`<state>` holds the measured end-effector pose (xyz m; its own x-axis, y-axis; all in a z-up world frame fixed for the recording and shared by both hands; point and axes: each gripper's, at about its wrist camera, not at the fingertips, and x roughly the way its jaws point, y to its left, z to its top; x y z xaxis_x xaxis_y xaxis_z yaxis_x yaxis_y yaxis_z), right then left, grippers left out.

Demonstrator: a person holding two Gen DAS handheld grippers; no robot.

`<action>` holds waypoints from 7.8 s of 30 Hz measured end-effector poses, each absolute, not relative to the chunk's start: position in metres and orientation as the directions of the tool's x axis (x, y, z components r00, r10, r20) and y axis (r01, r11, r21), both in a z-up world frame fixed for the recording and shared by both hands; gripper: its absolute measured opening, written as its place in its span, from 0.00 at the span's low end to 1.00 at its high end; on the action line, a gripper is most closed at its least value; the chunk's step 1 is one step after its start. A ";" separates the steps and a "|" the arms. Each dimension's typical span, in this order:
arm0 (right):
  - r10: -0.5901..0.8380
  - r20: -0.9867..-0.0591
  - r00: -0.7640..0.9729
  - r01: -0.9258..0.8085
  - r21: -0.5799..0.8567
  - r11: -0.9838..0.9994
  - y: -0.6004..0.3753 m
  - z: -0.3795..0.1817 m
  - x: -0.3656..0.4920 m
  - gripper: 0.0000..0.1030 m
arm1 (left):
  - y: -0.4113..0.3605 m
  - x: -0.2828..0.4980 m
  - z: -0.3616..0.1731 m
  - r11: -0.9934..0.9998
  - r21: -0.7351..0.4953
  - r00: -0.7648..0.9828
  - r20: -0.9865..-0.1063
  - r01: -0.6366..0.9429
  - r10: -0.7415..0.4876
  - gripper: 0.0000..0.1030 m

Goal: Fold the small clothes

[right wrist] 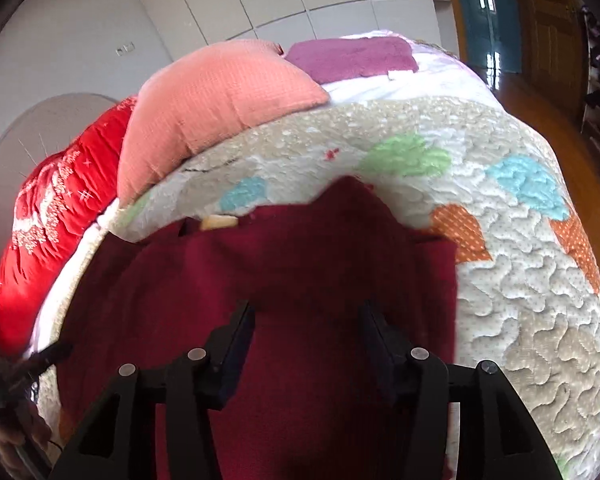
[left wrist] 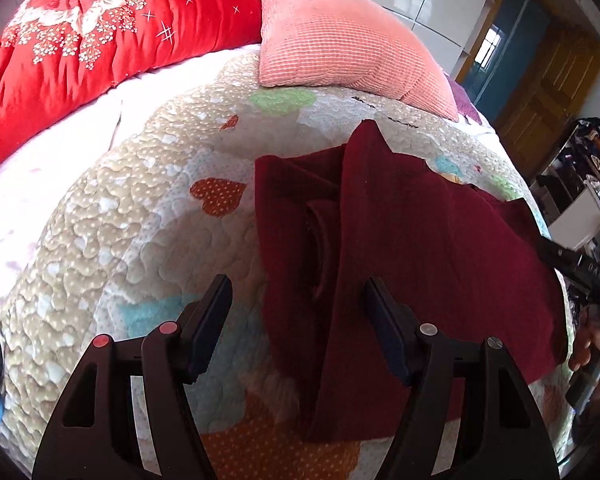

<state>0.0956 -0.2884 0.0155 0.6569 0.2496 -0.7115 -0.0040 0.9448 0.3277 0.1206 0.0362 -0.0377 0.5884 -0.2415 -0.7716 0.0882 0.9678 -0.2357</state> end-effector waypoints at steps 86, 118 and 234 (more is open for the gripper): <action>-0.007 -0.743 0.669 0.191 0.162 0.968 -0.323 0.012 0.048 0.46 | 0.030 0.109 -0.051 0.937 -0.289 0.620 -0.703 0.199 -0.348 0.67; 0.114 -0.722 0.682 0.215 0.348 0.912 -0.366 -0.029 -0.001 0.72 | 0.035 0.104 -0.068 0.906 -0.393 0.521 -0.747 0.156 -0.414 0.89; 0.144 -0.750 0.646 0.103 0.272 0.957 -0.349 0.011 -0.060 0.08 | -0.116 -0.073 -0.035 0.786 -0.164 0.444 -0.748 0.596 -0.493 0.59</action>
